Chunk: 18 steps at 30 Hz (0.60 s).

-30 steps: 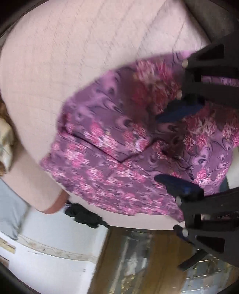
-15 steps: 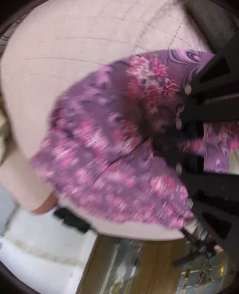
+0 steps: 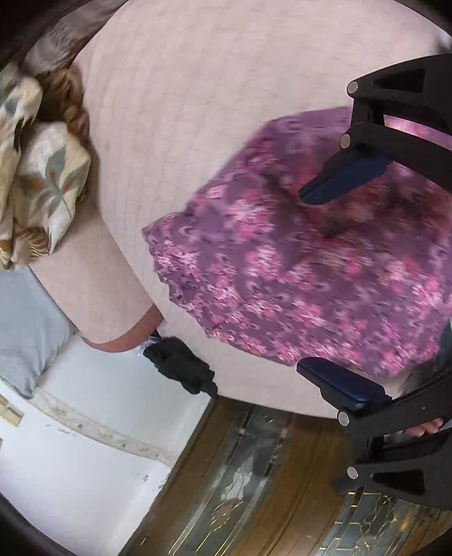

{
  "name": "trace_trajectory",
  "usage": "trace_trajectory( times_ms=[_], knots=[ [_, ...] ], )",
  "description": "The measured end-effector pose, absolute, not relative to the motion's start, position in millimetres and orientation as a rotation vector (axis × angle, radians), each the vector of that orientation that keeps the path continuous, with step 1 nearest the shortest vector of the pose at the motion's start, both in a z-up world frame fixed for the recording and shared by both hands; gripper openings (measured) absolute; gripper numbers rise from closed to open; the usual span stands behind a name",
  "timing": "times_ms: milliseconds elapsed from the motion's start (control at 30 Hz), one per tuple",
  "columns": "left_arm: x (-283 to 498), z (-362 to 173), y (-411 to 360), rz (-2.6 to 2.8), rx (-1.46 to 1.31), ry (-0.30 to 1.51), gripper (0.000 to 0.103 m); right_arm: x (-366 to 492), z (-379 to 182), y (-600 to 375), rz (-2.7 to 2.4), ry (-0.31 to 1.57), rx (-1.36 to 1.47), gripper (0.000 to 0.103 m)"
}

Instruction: Fold small clothes

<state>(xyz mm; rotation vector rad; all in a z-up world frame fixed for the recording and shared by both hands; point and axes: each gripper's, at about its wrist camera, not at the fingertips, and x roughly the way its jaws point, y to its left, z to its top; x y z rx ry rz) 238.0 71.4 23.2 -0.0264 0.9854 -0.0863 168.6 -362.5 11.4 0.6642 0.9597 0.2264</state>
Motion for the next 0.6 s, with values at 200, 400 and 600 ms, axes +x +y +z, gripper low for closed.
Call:
trace_trajectory(
  times_ms=[200,400,600],
  knots=[
    [350.0,-7.3,55.4,-0.095,0.011,1.047,0.083,259.8,-39.4,-380.2,0.195,1.092,0.645,0.086],
    [479.0,-63.7,30.8,-0.137,-0.001,1.142,0.082,368.7,-65.8,-400.4,0.171,1.144,0.578,0.074],
    [539.8,-89.8,19.2,-0.175,-0.051,1.181,0.047,439.9,-90.0,-396.2,0.186,1.234,0.519,0.069]
  ],
)
